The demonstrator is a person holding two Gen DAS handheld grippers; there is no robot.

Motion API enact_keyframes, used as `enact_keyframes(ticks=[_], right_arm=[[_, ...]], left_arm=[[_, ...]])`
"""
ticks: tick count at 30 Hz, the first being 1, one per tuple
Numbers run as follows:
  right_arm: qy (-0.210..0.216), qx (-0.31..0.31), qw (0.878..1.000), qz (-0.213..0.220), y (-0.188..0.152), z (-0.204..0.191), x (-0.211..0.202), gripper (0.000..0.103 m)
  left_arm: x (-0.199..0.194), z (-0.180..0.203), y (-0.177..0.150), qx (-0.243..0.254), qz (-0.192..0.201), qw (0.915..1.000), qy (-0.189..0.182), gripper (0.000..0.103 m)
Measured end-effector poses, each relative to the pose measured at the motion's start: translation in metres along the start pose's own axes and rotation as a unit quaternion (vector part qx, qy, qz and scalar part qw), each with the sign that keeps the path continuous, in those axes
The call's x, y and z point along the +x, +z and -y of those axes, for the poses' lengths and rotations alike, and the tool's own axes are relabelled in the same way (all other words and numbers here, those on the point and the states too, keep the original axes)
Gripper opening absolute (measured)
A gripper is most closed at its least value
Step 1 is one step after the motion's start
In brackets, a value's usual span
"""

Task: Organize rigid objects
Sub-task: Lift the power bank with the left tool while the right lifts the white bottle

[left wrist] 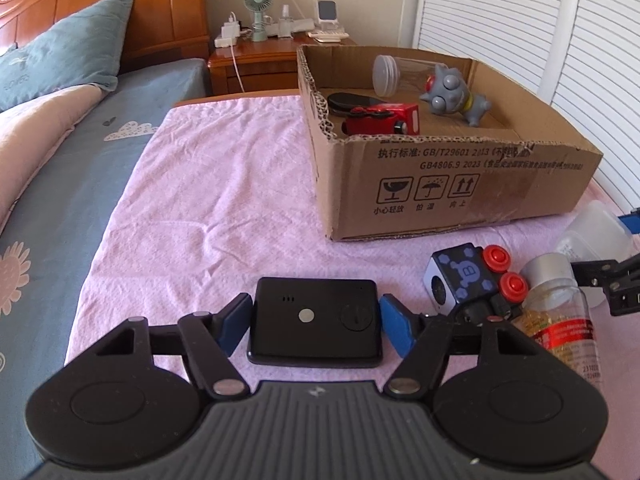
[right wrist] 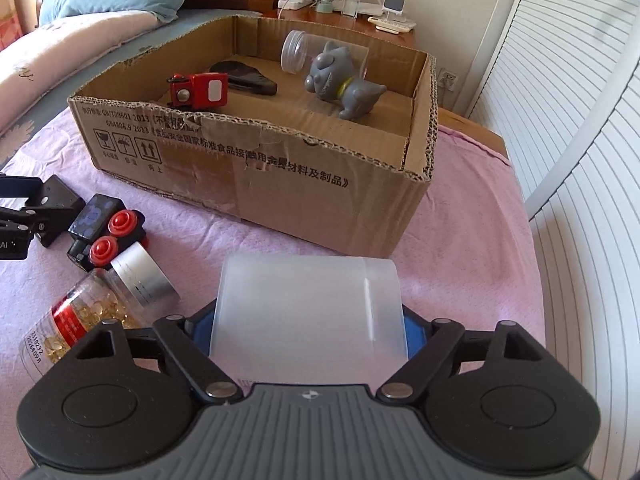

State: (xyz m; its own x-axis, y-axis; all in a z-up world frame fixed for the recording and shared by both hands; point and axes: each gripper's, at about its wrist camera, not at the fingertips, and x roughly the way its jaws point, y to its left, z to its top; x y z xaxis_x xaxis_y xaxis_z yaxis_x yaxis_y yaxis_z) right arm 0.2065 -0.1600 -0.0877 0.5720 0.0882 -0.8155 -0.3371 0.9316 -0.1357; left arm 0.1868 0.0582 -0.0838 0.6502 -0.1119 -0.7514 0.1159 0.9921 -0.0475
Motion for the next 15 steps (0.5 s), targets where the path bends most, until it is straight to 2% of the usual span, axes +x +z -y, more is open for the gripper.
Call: enact_keyframes(ticks=[5, 15], right_arm=[[0.006, -0.003, 1.0, 0.007, -0.003, 0.002, -0.009, 0.086], [0.037, -0.007, 0.998, 0.041, 0.001, 0.009, -0.043, 0.086]], left_arm=[[-0.004, -0.007, 0.003, 0.005, -0.021, 0.9995, -0.025, 0.069], [-0.026, -0.007, 0.013, 0.035, -0.02, 0.9987, -0.032, 0.069]])
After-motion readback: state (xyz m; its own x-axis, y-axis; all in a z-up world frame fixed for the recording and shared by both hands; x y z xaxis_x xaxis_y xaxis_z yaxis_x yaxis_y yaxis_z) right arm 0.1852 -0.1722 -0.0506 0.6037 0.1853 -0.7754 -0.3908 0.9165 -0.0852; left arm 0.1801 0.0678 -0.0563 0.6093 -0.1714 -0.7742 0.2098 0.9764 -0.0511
